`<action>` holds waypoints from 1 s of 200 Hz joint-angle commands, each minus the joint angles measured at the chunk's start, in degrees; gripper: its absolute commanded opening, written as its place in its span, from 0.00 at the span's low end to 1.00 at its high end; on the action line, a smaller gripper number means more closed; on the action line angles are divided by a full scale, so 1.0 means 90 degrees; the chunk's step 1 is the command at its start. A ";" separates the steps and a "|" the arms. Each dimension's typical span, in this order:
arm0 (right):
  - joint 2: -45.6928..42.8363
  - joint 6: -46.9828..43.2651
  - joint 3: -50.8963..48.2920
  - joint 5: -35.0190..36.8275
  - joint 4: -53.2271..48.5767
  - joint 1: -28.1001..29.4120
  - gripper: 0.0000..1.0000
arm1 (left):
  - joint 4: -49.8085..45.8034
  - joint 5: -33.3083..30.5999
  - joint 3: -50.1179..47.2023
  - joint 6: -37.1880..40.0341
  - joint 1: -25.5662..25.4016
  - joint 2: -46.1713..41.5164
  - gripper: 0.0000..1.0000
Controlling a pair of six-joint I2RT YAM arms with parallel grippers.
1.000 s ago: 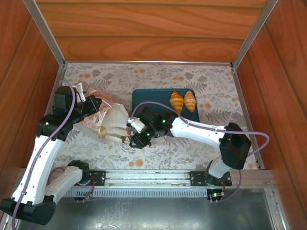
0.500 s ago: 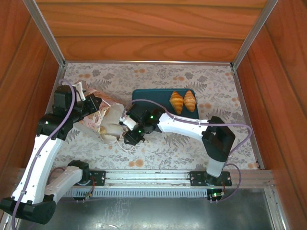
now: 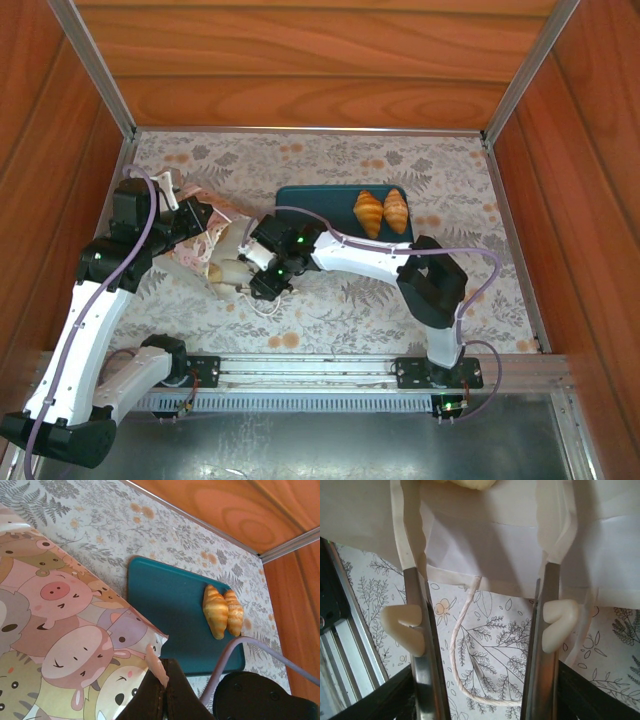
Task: Take the fake bread out of the paper bag
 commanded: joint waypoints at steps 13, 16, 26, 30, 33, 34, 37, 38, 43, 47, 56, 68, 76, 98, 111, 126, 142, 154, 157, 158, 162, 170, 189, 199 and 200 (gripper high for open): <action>-0.0109 0.0179 0.0210 0.0502 -0.0212 0.0067 0.54 | -0.0058 -0.0040 0.0166 0.0000 0.0018 -0.0083 0.00; -0.0146 0.0206 0.0191 0.0579 -0.0222 0.0066 0.53 | -0.0059 -0.0048 0.0164 0.0006 0.0018 -0.0090 0.00; -0.0298 0.0332 0.0071 0.0868 -0.0207 0.0067 0.50 | -0.0059 -0.0091 0.0155 0.0017 0.0018 -0.0120 0.00; -0.0365 0.0391 0.0004 0.0994 -0.0192 0.0072 0.49 | -0.0059 -0.0106 0.0144 0.0025 0.0013 -0.0137 0.00; -0.0421 0.0456 -0.0055 0.1075 -0.0172 0.0067 0.49 | -0.0059 -0.0121 0.0143 0.0031 0.0017 -0.0142 0.00; -0.0436 0.0481 -0.0067 0.1110 -0.0164 0.0065 0.49 | -0.0059 -0.0124 0.0138 0.0034 0.0017 -0.0142 0.00; -0.0496 0.0525 -0.0134 0.1192 -0.0139 0.0066 0.48 | -0.0059 -0.0140 0.0138 0.0041 0.0018 -0.0155 0.00; -0.0513 0.0540 -0.0156 0.1213 -0.0133 0.0069 0.48 | -0.0059 -0.0143 0.0135 0.0043 0.0018 -0.0159 0.00; -0.0602 0.0618 -0.0248 0.1345 -0.0111 0.0071 0.48 | -0.0059 -0.0155 0.0126 0.0046 0.0018 -0.0171 0.00; -0.0677 0.0672 -0.0332 0.1413 -0.0091 0.0071 0.48 | -0.0059 -0.0165 0.0119 0.0047 0.0018 -0.0179 0.00; -0.0815 0.0797 -0.0502 0.1526 -0.0060 0.0070 0.48 | -0.0059 -0.0183 0.0099 0.0049 0.0018 -0.0190 0.00; -0.0941 0.0914 -0.0659 0.1599 -0.0049 0.0062 0.48 | -0.0059 -0.0195 0.0074 0.0046 0.0018 -0.0201 0.00; -0.0970 0.0976 -0.0731 0.1611 -0.0039 0.0055 0.48 | -0.0059 -0.0198 0.0074 0.0038 0.0018 -0.0193 0.00; -0.0902 0.1147 -0.0710 0.1751 -0.0183 0.0054 0.49 | -0.0059 -0.0147 0.0098 0.0027 0.0018 -0.0170 0.00; -0.0801 0.1237 -0.0610 0.1887 -0.0370 0.0055 0.49 | -0.0059 -0.0127 0.0094 0.0035 0.0018 -0.0178 0.00; -0.0735 0.1215 -0.0475 0.1875 -0.0541 0.0055 0.51 | -0.0059 -0.0118 0.0094 0.0034 0.0018 -0.0198 0.00; -0.0770 0.1276 -0.0448 0.1946 -0.0665 0.0061 0.53 | -0.0059 -0.0117 0.0108 0.0036 0.0013 -0.0220 0.00; -0.0881 0.1329 -0.0469 0.2048 -0.0679 0.0056 0.52 | -0.0059 -0.0107 0.0103 0.0036 0.0018 -0.0230 0.00; -0.0911 0.1333 -0.0490 0.2069 -0.0665 0.0048 0.52 | -0.0059 -0.0107 0.0108 0.0036 0.0018 -0.0231 0.00; -0.0921 0.1334 -0.0490 0.2077 -0.0665 0.0051 0.52 | -0.0059 -0.0107 0.0106 0.0041 0.0018 -0.0231 0.00; -0.0970 0.1343 -0.0512 0.2091 -0.0637 0.0044 0.52 | -0.0059 -0.0107 0.0104 0.0046 0.0018 -0.0231 0.00; -0.1048 0.1345 -0.0539 0.2105 -0.0595 0.0044 0.52 | -0.0058 -0.0105 0.0106 0.0046 0.0018 -0.0226 0.00; -0.1180 0.1161 -0.0558 0.2066 -0.0550 0.0050 0.55 | -0.0059 -0.0071 0.0113 0.0061 0.0012 -0.0219 0.00; -0.1253 0.0950 -0.0650 0.2021 -0.0475 0.0047 0.55 | -0.0059 -0.0061 0.0113 0.0065 0.0020 -0.0221 0.00; -0.1257 0.0908 -0.0658 0.2023 -0.0462 0.0045 0.55 | -0.0054 -0.0060 0.0113 0.0065 0.0019 -0.0221 0.00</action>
